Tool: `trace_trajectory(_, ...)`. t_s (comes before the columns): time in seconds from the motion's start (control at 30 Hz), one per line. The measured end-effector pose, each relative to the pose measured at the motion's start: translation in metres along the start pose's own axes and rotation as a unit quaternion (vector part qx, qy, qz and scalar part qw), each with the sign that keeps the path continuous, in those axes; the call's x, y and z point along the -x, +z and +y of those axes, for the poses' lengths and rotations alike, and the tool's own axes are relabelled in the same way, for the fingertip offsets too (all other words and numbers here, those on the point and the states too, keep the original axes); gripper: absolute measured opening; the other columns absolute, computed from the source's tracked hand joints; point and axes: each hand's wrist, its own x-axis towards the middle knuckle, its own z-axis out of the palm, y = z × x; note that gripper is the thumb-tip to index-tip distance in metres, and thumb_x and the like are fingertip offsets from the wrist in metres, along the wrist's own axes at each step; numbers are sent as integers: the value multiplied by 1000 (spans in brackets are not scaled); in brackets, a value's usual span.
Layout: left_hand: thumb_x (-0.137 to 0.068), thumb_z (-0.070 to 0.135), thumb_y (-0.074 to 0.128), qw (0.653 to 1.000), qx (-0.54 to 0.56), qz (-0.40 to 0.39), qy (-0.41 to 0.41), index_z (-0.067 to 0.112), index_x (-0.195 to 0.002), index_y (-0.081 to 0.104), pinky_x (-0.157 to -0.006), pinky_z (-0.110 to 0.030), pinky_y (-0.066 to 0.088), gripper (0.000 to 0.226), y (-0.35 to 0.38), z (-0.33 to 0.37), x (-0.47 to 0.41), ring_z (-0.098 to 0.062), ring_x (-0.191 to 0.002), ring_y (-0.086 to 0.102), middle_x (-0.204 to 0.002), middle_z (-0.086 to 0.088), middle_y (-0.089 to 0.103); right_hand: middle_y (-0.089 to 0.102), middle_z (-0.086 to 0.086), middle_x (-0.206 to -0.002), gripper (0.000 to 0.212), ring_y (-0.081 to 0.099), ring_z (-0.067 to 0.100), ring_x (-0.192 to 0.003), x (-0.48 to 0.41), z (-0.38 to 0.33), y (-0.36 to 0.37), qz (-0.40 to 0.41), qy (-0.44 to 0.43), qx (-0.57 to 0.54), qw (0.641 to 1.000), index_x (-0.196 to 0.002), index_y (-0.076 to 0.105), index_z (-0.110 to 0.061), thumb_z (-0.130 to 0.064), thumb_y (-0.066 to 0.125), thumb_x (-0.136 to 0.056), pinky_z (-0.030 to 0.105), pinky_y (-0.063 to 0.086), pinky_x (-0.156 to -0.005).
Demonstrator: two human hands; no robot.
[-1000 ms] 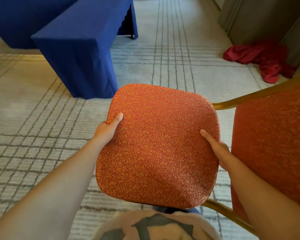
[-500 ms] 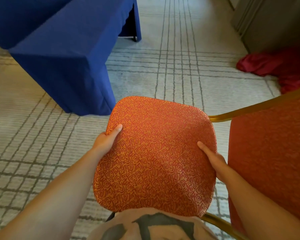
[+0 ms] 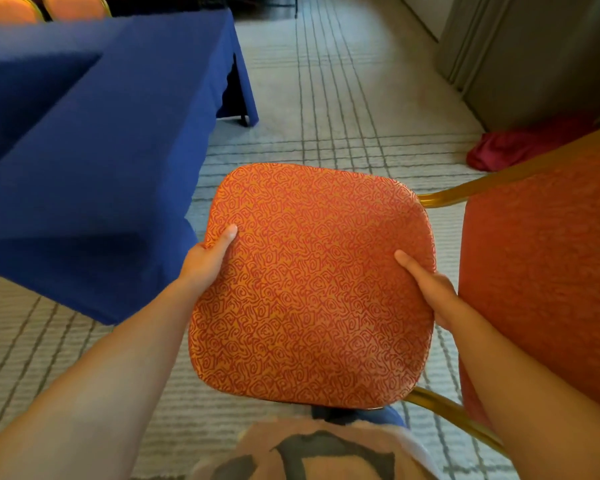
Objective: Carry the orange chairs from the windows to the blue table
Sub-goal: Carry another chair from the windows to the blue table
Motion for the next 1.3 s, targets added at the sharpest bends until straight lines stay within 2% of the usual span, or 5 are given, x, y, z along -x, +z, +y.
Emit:
trace_trajectory(0.2, -70, 76, 60, 999, 21, -34, -19, 11, -120, 60, -89, -37, 46, 82, 48, 65, -141, -26, -99, 60, -117, -11, 63, 71, 4, -101, 76, 67, 24, -93, -137, -82, 30, 8, 15, 27, 999, -119, 64, -19, -65, 80, -61, 38, 54, -84)
trace_trajectory(0.4, -73, 73, 59, 999, 34, -19, -8, 16, -115, 64, -80, -32, 40, 72, 86, 169, -280, -16, -80, 57, -104, -6, 62, 70, 2, -97, 80, 67, 23, -92, -276, -210, 59, -20, 19, 35, 999, -110, 63, -22, -68, 81, -47, 36, 53, -81)
trace_trajectory(0.73, -62, 86, 55, 998, -2, 15, -61, 10, -126, 59, -85, -34, 40, 100, 95, 253, -475, -27, -100, 59, -122, -13, 62, 72, 5, -104, 58, 68, 26, -98, -452, -314, 154, -52, 45, 5, 998, -115, 65, -23, -54, 81, -69, 42, 54, -93)
trace_trajectory(0.93, -70, 77, 58, 998, 6, 3, -58, 11, -125, 60, -88, -34, 41, 87, 93, 302, -620, -30, -109, 58, -122, -12, 61, 70, 10, -111, 49, 66, 30, -103, -562, -387, 233, -41, 43, 4, 998, -110, 63, -22, -50, 79, -73, 48, 51, -98)
trace_trajectory(1.3, -62, 86, 54, 1000, 12, 2, 0, 22, -103, 59, -77, -34, 41, 77, 63, 460, -850, -9, -76, 56, -89, 6, 60, 67, -5, -90, 47, 64, 15, -84, -722, -569, 347, -21, -13, -19, 1000, -103, 62, -26, -53, 80, -70, 31, 50, -75)
